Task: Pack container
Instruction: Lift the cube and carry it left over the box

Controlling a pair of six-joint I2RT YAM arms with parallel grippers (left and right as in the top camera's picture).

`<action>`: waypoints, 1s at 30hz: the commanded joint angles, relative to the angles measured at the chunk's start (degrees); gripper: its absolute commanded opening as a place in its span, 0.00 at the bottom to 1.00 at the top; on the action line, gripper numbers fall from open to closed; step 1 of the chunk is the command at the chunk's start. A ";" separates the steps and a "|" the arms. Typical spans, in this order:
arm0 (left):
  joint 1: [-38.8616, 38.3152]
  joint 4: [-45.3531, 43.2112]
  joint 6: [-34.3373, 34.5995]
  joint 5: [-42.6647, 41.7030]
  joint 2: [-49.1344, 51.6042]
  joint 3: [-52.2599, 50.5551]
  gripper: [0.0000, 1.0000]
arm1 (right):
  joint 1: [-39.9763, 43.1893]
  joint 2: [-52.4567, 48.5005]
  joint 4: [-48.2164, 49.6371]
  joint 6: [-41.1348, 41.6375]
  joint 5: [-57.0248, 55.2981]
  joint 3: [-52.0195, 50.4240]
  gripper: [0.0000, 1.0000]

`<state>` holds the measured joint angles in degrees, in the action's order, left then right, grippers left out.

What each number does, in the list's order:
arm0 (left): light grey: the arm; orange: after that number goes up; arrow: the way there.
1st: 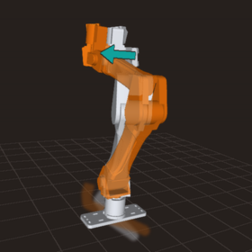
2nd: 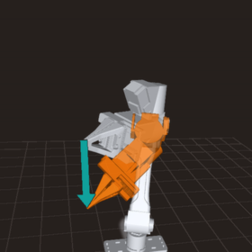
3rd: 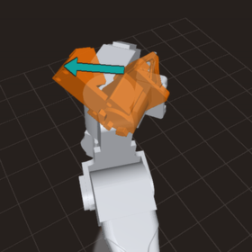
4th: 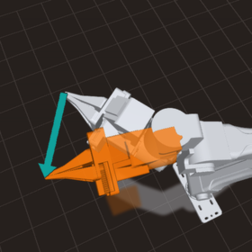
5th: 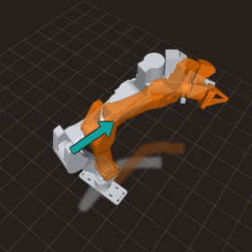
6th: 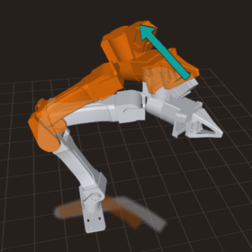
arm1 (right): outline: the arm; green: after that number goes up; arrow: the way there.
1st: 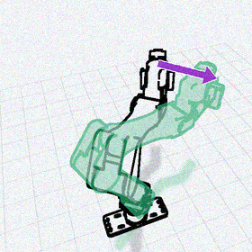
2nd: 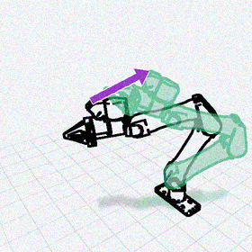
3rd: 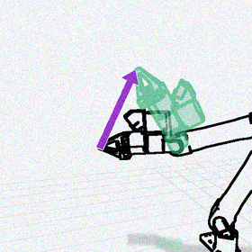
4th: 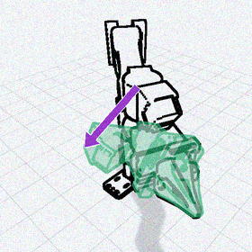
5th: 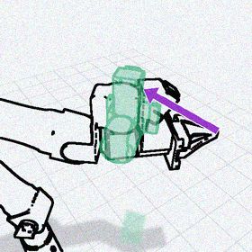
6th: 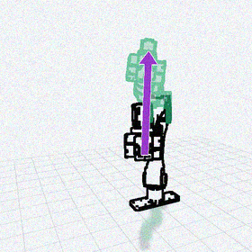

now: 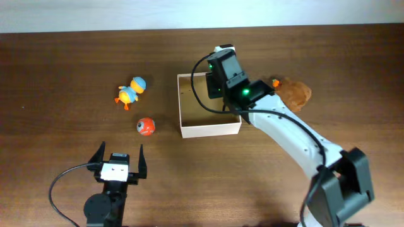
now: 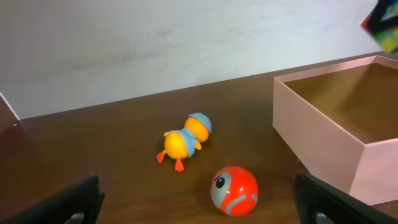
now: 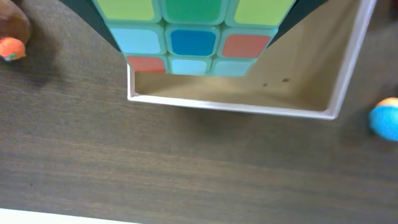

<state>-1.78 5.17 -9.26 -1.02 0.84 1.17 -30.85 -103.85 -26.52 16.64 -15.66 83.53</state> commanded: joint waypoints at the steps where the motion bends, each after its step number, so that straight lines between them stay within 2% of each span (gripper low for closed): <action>1: -0.20 0.07 -0.70 0.63 -0.50 -0.35 0.99 | -0.22 -1.97 1.44 2.40 -4.13 1.49 0.39; 18: -0.20 0.07 -0.70 0.63 -0.50 -0.35 0.99 | 0.79 -9.79 2.32 8.37 -5.62 1.40 0.40; 28: -0.20 0.07 -0.70 0.63 -0.50 -0.33 0.99 | 2.51 -10.08 3.02 8.74 -5.60 1.40 0.40; 30: -0.20 0.07 -0.70 0.63 -0.50 -0.33 0.99 | 2.75 -10.08 3.45 8.74 -5.55 1.40 0.43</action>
<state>-1.78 5.17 -9.26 -1.02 0.84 1.17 -28.84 -113.54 -23.66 24.71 -19.70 83.53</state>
